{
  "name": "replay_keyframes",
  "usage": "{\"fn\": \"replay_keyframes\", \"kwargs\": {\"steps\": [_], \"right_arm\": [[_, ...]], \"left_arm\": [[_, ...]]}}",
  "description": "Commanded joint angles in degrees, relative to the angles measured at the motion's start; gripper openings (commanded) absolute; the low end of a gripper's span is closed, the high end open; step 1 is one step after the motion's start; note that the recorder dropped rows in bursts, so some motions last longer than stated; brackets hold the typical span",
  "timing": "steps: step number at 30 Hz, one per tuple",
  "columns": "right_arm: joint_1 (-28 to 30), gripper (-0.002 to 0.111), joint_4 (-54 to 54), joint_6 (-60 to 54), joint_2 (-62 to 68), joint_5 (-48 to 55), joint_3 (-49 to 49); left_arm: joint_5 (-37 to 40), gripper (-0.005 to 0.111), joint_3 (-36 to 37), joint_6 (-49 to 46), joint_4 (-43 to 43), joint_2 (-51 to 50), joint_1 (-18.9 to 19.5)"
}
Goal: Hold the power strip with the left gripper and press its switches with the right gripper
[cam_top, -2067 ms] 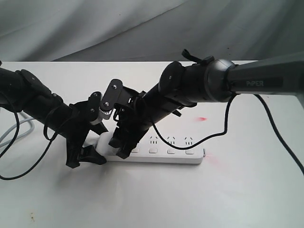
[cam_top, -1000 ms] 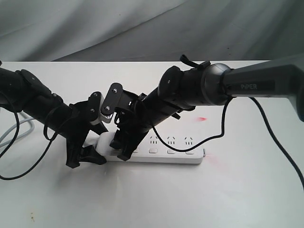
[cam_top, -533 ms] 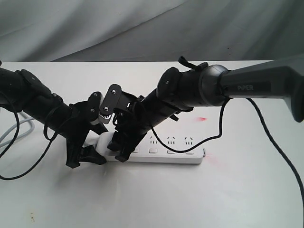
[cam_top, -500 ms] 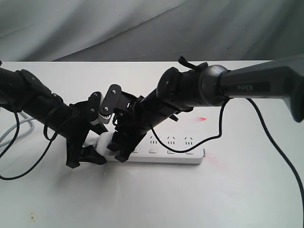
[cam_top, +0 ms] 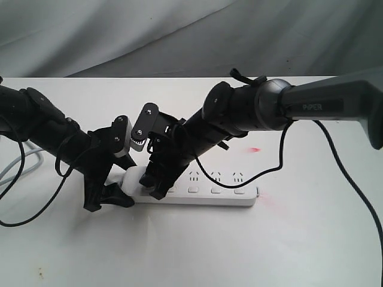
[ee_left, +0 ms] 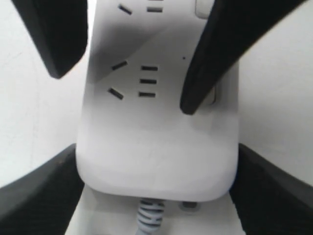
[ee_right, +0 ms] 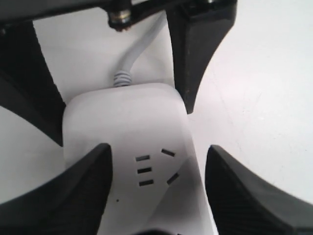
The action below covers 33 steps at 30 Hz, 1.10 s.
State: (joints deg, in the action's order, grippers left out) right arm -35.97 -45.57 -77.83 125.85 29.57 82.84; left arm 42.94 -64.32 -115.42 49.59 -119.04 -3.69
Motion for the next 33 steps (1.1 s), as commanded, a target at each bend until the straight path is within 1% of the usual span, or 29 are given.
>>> {"fn": "replay_keyframes", "kwargs": {"steps": [1,13,28,33], "right_arm": [[0.52,0.053,4.47,-0.82,1.65,0.76,-0.74],[0.52,0.053,4.57,-4.24,2.52,1.29,-0.74],[0.52,0.053,4.61,-4.37,3.66,2.06,-0.74],[0.52,0.053,3.14,-4.37,3.13,1.50,-0.74]], "left_arm": [[-0.94,0.055,0.02,-0.25,-0.66,-0.23,-0.23],[-0.94,0.055,0.02,-0.25,-0.66,-0.23,-0.23],[-0.94,0.055,0.02,-0.25,-0.66,-0.23,-0.23],[-0.94,0.055,0.02,-0.25,-0.66,-0.23,-0.23]]}}
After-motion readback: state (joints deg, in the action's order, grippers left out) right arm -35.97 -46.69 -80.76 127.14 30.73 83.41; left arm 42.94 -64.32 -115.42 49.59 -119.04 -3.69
